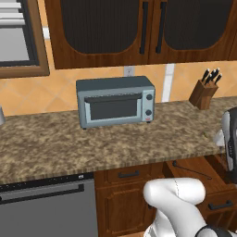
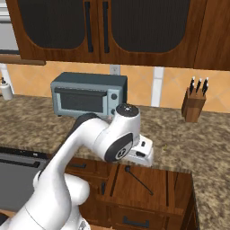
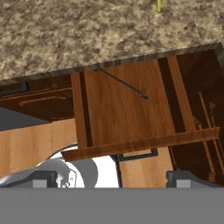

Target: Pick the ladle from the drawer and place it on the counter.

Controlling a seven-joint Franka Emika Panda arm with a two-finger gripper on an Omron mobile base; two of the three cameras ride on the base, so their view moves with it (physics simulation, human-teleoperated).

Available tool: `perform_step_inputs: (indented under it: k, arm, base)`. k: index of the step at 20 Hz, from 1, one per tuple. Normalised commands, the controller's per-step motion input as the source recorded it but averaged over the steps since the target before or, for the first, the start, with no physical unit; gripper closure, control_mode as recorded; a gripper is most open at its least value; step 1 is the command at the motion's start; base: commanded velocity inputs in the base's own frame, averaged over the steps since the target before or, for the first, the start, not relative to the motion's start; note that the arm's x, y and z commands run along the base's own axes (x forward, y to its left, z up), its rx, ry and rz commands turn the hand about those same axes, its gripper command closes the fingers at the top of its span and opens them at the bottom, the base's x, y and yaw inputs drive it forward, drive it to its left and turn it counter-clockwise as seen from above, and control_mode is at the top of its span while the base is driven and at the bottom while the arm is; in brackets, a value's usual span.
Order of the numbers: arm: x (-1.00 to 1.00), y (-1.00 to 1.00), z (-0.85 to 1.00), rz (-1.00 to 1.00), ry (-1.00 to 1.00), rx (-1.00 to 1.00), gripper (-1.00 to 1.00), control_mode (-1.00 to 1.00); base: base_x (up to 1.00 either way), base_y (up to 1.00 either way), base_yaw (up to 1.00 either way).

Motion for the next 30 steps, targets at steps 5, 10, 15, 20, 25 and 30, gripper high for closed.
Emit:
perform_step_inputs:
  k: [5, 10, 15, 20, 25, 30]
  arm:
    - [0.18, -0.46, -0.50, 0.06, 0.10, 0.00, -1.00, -1.00]
    - [0.09, -0.20, -0.75, 0.08, 0.03, 0.00, -1.00, -1.00]
    - [0.12, 0.00, -0.96, 0.04, 0.13, -0.01, -1.00, -1.00]
    - [0.32, 0.00, -0.89, 0.00, 0.12, 0.00, -1.00, -1.00]
    - [0.22, -0.07, -0.92, 0.00, 0.02, 0.00, -1.00, -1.00]
    - [-0.03, -0.03, -0.59, 0.01, 0.20, -0.01, -1.00, -1.00]
  base:
    - [0.00, 0.00, 0.00]
    - [0.00, 0.00, 0.00]
    - [0.00, 0.00, 0.00]
    - [0.00, 0.00, 0.00]
    - [0.00, 0.00, 0.00]
    - [0.00, 0.00, 0.00]
